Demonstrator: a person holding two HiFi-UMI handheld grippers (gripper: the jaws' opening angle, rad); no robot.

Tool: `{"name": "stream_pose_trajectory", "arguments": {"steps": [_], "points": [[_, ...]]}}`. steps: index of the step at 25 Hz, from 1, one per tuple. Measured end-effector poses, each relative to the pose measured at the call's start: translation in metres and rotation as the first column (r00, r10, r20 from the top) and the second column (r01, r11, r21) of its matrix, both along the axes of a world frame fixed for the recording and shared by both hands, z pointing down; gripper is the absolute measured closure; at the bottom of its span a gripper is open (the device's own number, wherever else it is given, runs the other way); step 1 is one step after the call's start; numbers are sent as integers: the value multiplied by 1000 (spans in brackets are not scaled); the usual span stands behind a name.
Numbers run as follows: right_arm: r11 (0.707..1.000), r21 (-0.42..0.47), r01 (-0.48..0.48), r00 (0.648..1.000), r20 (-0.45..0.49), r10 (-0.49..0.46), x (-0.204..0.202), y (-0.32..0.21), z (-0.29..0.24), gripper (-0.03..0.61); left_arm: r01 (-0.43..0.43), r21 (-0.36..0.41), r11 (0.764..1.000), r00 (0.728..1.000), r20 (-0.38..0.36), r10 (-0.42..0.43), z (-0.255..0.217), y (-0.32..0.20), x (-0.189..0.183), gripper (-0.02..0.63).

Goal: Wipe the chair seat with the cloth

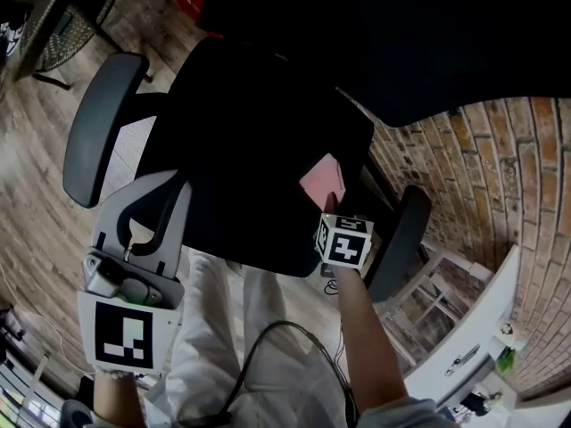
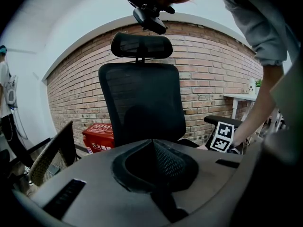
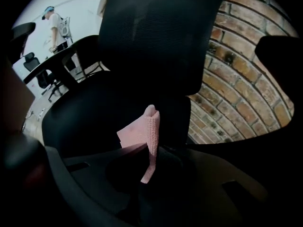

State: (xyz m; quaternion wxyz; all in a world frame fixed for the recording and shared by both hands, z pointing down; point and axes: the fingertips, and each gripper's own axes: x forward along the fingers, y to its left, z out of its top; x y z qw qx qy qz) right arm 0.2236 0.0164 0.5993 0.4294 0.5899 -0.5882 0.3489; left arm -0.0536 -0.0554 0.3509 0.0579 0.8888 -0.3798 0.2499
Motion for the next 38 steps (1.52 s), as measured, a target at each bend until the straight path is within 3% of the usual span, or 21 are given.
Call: {"name": "stream_pose_trajectory", "arguments": {"steps": [4,11,19,28,31,35,38], "points": [[999,0,-36,999,-21,36,6,-6,0,523,-14,1,1000,1000,1,14,-1,-2,0,595],[994,-36,-102,993,54,104,-23,32,8,523,-35,-8,999,999,0,35,3,-2,3,595],[991,-121,-49,993,104,61,-64,115,8,523,-55,1,998,998,-6,55,0,2,3,595],[971,-239,6,994,111,21,-59,198,1,523,-19,12,1000,999,-28,20,-9,9,6,595],[974,-216,68,989,144,-37,-63,200,-10,523,-39,36,999,999,-24,39,-21,13,13,595],[979,-114,171,960,240,-140,-88,185,-47,523,-78,78,994,997,2,78,-54,20,18,595],[967,-30,254,935,263,-237,-106,162,-90,523,-81,114,990,997,15,80,-92,22,20,595]]}}
